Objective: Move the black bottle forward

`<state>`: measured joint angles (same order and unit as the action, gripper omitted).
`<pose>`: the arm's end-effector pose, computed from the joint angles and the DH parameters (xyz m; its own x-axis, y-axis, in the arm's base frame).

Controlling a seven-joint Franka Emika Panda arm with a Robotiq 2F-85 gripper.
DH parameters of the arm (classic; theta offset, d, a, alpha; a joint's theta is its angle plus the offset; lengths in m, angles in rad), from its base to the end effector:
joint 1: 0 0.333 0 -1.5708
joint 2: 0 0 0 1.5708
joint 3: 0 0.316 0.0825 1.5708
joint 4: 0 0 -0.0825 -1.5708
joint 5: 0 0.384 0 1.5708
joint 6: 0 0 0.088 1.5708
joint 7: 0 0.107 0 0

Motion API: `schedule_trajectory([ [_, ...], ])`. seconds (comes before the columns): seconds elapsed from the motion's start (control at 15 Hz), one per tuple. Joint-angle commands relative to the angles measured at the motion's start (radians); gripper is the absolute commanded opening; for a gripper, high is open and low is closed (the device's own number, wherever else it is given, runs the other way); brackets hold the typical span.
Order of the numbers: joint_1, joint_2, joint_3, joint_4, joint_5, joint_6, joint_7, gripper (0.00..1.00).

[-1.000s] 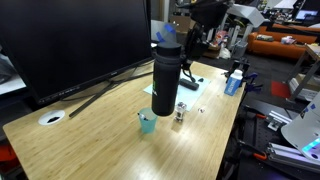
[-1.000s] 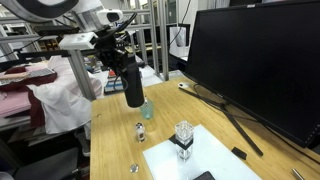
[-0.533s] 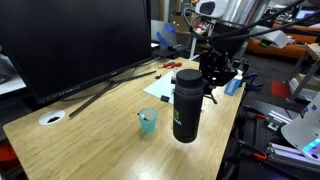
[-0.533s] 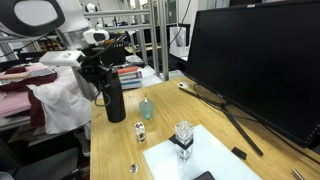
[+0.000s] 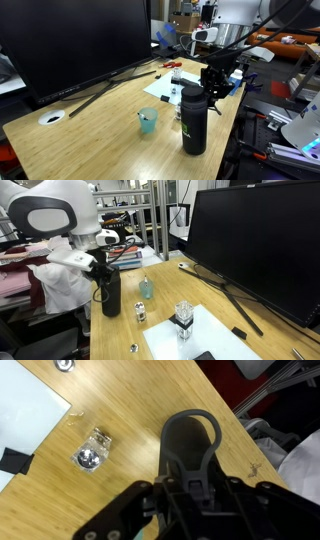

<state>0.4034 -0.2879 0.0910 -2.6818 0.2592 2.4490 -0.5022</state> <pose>0.3569 0.1908 0.3315 0.6981 0.7077 0.1082 0.7160 -0.6893 -0.1107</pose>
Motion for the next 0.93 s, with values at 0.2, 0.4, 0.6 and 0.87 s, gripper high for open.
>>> schedule_trajectory([
  [0.2, 0.001, 0.018, -0.004, 0.017, 0.086, -0.001, -0.104, 0.58],
  [0.4, -0.001, 0.001, -0.004, 0.018, 0.086, -0.019, -0.121, 0.73],
  [0.6, -0.007, -0.02, -0.004, 0.021, 0.067, -0.055, -0.119, 0.93],
  [0.87, -0.009, -0.022, 0.006, 0.014, 0.061, -0.04, -0.09, 0.96],
])
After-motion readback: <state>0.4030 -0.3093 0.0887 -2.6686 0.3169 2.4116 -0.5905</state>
